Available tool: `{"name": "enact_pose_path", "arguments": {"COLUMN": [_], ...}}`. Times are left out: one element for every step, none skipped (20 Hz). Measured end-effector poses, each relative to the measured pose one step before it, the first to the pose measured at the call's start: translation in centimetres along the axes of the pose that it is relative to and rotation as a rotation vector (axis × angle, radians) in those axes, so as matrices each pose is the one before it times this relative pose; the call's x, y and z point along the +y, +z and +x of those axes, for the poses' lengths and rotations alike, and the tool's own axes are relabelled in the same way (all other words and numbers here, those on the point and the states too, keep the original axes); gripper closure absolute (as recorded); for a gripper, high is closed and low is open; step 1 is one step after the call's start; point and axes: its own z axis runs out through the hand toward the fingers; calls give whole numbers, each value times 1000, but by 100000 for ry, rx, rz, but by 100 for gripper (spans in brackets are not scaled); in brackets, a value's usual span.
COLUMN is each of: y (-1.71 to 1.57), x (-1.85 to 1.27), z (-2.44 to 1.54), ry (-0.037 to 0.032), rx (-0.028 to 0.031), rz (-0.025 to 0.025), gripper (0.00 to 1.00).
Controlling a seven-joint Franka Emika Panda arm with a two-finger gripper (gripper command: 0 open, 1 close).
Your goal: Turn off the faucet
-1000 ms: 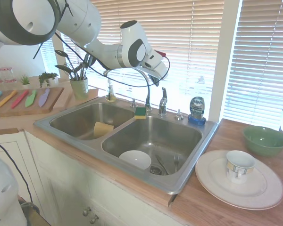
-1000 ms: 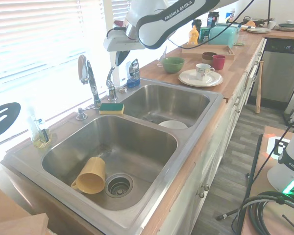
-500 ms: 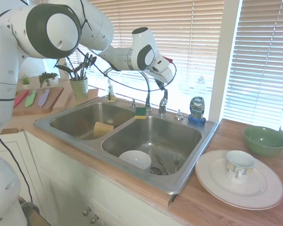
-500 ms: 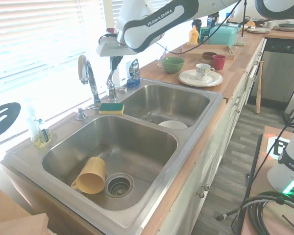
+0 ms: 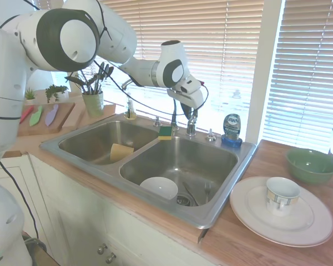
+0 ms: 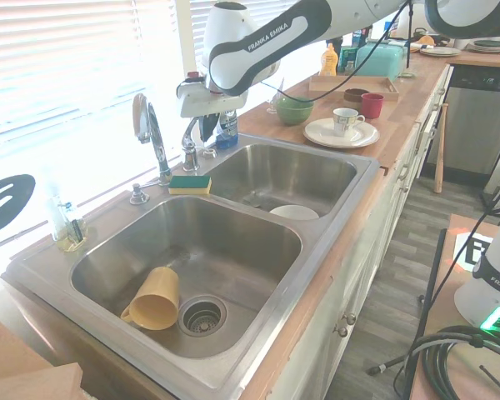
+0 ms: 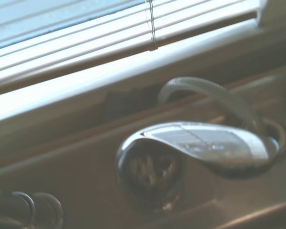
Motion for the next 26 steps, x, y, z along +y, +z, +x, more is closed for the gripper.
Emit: {"name": "enact_pose_path", "arguments": {"y": [327,179,121,89,11,22,-6,-25,-166,-346,-590,-743,-908,-1007,-988,-945,-776,-680,-611,-476,-310,-158,24,210,341,360], "x": [307,249,265,283,178,111,1,-51,-166,-333,-474,-504,-582,-612,-565,-560,-541,-517,-481,-442,-364,-291,-190,-137,-72,-38], "z": [-101,-125,-166,-176,-137,-117,-87,-94,-96,-61,30,100,141,231,268,307,329,305,284,294,355,417,488,522,445,361], "ry": [-692,-944,-1450,-1337,-977,-732,-394,-250,-491,-965,-585,-92,219,460,449,346,142,21,-18,-91,-166,24,351,635,599,619], "rx": [-2259,-2604,-2579,-2210,-1492,-902,-260,-7,278,736,1713,2362,2500,2663,2173,1970,1687,1275,935,872,1027,1246,1105,841,419,-72], "rz": [-3624,-3427,-3685,-3639,-2660,-1614,-448,13,1003,2600,3931,4479,4854,5148,4240,3815,3057,2249,1572,1180,739,85,-471,-339,-489,-461], "gripper": [100,100,100,100,100,100,100,100,100,100,100,100,100,100,100,100,100,100,100,100,100,100,100,100,100,100]}}
